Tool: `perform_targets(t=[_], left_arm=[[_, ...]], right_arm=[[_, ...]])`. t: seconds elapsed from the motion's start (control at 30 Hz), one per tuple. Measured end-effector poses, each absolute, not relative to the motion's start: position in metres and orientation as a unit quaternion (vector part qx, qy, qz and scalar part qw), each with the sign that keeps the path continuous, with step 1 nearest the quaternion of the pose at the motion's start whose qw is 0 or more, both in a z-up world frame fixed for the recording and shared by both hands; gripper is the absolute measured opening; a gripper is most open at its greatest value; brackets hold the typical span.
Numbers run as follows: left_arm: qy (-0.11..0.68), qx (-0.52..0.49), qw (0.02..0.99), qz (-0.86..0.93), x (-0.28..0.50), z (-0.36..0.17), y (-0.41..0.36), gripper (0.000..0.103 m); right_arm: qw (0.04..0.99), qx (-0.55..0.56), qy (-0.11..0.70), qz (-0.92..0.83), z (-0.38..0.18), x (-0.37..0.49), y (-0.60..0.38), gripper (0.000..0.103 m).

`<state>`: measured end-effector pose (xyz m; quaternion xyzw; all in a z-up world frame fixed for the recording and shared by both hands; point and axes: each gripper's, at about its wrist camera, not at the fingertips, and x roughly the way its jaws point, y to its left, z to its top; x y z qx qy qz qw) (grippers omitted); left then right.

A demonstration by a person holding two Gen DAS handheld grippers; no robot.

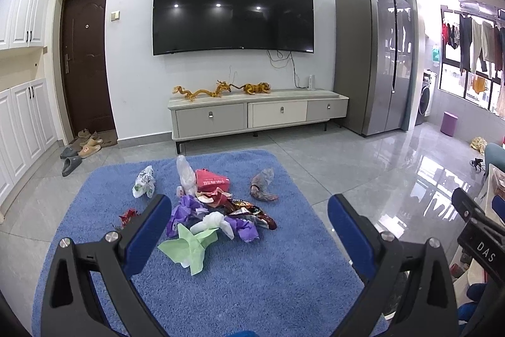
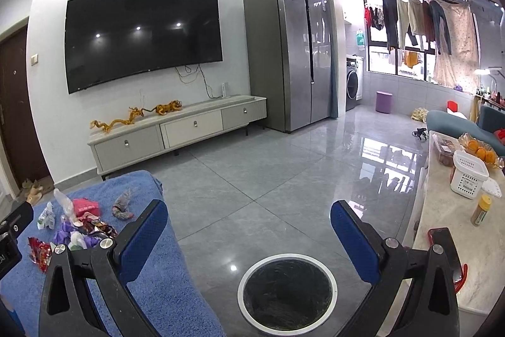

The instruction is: Collect trash

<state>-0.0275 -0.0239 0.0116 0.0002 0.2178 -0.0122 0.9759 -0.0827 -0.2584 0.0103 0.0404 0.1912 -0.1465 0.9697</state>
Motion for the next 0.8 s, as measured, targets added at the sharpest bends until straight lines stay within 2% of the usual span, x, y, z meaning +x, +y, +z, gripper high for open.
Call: perform_targets(t=[0.63,0.8], left_arm=[[0.236,0.003,0.971,-0.034,-0.007,-0.014,-0.020,0.100],[0.258,-0.004,0.965,-0.046,0.004,-0.021,-0.020,0.100]], right_arm=[[0.965,0.046,0.208,-0.151,0.005,-0.063,-0.265,0.103],[0.959,0.062,0.234,-0.145,-0.002,-0.052,-0.272,0.103]])
